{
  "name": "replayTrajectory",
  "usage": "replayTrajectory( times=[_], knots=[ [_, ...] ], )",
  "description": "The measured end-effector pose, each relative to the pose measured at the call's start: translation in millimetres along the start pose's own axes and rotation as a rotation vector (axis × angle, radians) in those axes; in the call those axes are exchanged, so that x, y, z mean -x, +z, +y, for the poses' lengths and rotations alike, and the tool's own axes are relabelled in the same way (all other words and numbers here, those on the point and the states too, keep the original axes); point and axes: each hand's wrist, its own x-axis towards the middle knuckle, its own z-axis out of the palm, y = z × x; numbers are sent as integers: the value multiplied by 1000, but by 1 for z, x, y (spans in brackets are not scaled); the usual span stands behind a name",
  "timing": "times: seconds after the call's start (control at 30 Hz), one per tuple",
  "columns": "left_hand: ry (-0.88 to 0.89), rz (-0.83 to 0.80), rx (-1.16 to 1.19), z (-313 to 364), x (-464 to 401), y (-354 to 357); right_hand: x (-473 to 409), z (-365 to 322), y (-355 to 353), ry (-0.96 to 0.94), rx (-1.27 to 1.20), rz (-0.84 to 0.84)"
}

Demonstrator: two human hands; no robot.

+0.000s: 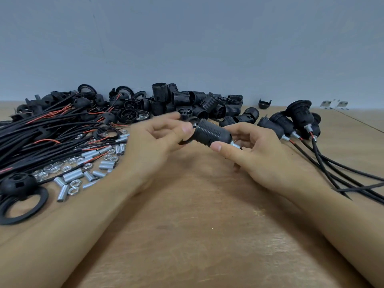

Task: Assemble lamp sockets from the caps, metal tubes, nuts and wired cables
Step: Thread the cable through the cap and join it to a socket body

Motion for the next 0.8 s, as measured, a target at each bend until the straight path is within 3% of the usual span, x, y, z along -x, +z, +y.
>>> replayTrajectory(
  times=[0.07,0.13,0.33,0.5,0.67,0.8],
  knots=[
    [-133,-122,238,-3,3,6,-1,-1,-2,-18,-6,4],
    [-169,-189,313,-5,1,6,-1,0,-6,-26,13,-18],
    [-188,-229,232,-7,2,-2,2,1,-8,-91,110,-85],
    [-223,-333,106,-3,7,-4,3,-3,-12,-291,432,-90],
    [-292,-332,118,0,9,-5,11,-8,-11,-506,733,-91],
    [-294,-317,126,1,9,-4,12,-13,-8,-522,756,-87]
  ],
)
